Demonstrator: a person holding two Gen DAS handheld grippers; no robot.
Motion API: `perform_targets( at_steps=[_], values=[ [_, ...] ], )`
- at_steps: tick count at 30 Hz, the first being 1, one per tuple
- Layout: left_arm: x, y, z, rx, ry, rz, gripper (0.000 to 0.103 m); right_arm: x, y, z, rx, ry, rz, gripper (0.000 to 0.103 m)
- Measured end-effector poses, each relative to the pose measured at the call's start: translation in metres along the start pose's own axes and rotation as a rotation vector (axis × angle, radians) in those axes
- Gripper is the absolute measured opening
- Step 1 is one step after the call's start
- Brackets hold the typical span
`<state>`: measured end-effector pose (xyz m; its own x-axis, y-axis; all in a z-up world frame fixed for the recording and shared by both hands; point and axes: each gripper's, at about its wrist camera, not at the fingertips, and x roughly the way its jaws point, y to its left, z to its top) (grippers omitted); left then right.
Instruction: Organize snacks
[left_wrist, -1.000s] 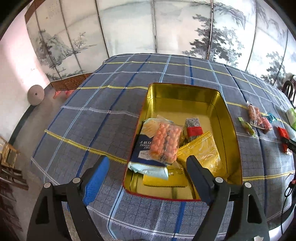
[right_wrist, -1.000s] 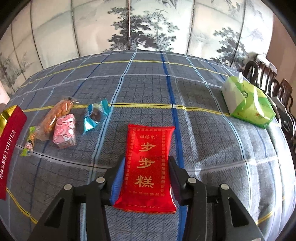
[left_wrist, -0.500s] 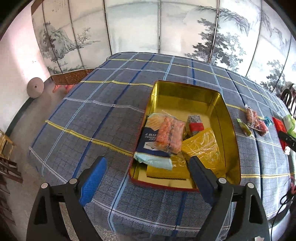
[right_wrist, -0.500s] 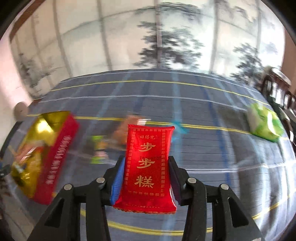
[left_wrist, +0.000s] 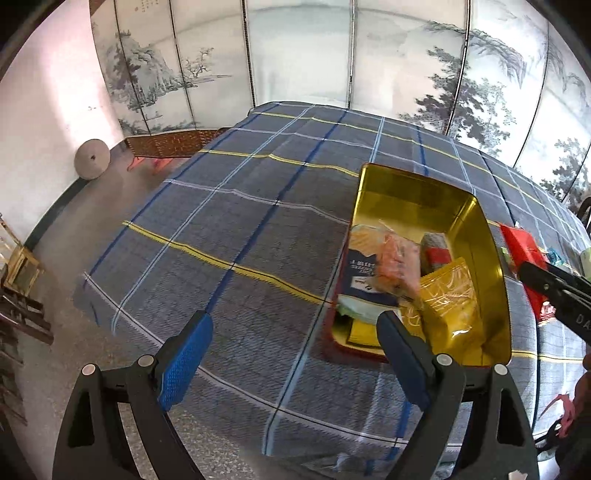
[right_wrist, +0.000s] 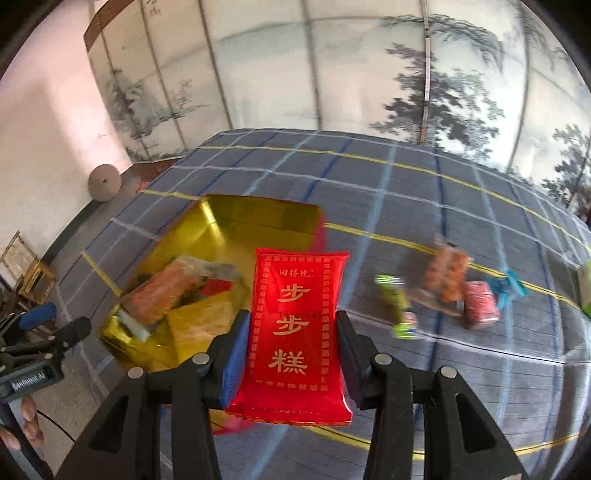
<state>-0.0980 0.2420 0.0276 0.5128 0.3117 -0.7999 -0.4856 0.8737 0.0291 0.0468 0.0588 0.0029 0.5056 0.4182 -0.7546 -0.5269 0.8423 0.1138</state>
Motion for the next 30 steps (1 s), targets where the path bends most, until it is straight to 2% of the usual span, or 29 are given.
perform_targets(
  at_steps=[5, 11, 14, 24, 30],
  values=[
    [0.002, 0.006, -0.002, -0.003, 0.016, 0.013, 0.089, 0.014, 0.030, -0.001, -0.031, 0.020, 0.010, 0.045],
    [0.002, 0.012, -0.005, 0.001, 0.019, 0.036, 0.089, 0.032, 0.047, 0.000, -0.061, 0.040, 0.025, 0.045],
    [0.003, 0.014, -0.006, 0.002, 0.024, 0.049, 0.089, 0.040, 0.057, 0.002, -0.097, 0.036, 0.002, 0.045],
    [0.003, 0.015, -0.007, 0.009, 0.027, 0.049, 0.089, 0.052, 0.064, 0.001, -0.121, 0.042, -0.016, 0.045],
    [0.003, 0.013, -0.007, 0.004, 0.029, 0.046, 0.089, 0.053, 0.070, -0.006, -0.128, 0.055, 0.010, 0.046]
  ],
)
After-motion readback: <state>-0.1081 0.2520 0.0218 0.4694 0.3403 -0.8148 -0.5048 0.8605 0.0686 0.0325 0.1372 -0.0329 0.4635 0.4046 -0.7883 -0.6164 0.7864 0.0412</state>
